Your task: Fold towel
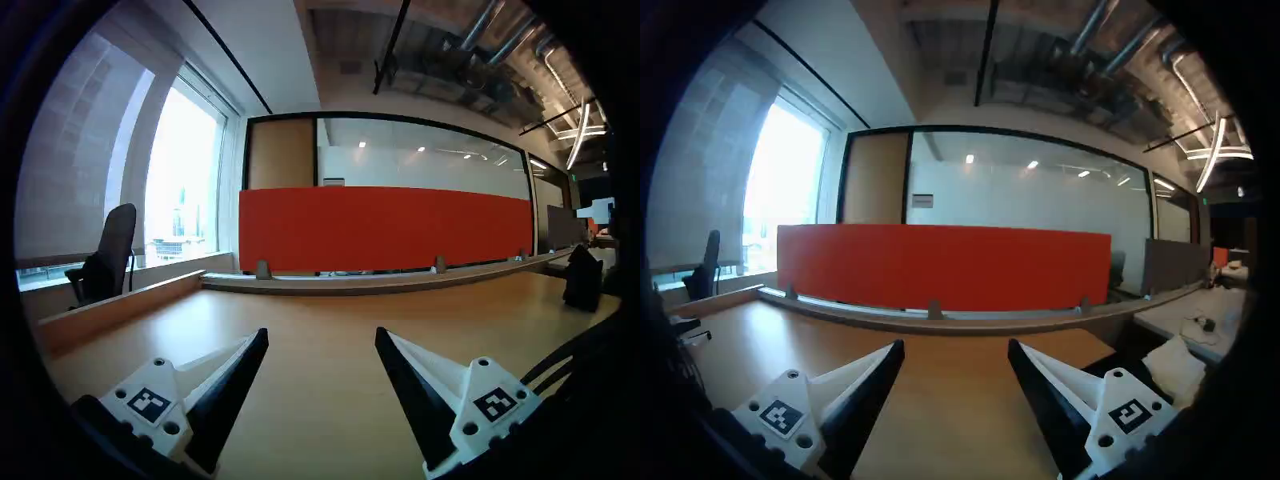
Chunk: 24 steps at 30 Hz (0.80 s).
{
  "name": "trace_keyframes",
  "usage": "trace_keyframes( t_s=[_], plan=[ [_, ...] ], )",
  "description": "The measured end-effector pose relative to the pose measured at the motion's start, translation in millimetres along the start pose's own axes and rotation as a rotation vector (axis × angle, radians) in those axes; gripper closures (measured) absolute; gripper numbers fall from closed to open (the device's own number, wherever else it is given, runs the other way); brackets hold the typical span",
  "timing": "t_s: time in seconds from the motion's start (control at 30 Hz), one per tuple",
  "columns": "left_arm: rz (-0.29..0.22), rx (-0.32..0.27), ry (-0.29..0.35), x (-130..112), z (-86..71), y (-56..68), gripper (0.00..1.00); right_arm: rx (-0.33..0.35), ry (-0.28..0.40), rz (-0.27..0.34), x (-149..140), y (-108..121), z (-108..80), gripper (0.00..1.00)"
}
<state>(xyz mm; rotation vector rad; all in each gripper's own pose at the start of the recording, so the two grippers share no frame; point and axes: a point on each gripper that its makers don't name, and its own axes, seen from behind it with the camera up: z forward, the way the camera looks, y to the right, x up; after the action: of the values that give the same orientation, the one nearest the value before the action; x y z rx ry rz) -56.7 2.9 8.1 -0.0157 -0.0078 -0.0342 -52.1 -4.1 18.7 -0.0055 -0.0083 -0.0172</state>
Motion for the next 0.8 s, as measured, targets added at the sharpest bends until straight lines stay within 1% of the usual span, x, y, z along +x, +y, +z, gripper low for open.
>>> trace_keyframes(
  t_s=[0.17,0.3,0.47,0.8],
  plan=[
    [-0.001,0.000,0.000,0,-0.3,0.3,0.01,-0.024,0.002,0.035,-25,16,-2.0,0.00],
    [0.000,0.000,0.000,0,-0.3,0.4,0.01,-0.040,0.012,0.059,-40,25,-3.3,0.00],
    [0.000,0.000,0.000,0,0.2,0.9,0.01,-0.036,0.016,0.069,-59,28,-4.6,0.00],
    [-0.001,0.000,0.000,1,-0.1,1.5,0.01,-0.036,-0.010,0.077,-93,30,-2.9,0.00]
  ],
)
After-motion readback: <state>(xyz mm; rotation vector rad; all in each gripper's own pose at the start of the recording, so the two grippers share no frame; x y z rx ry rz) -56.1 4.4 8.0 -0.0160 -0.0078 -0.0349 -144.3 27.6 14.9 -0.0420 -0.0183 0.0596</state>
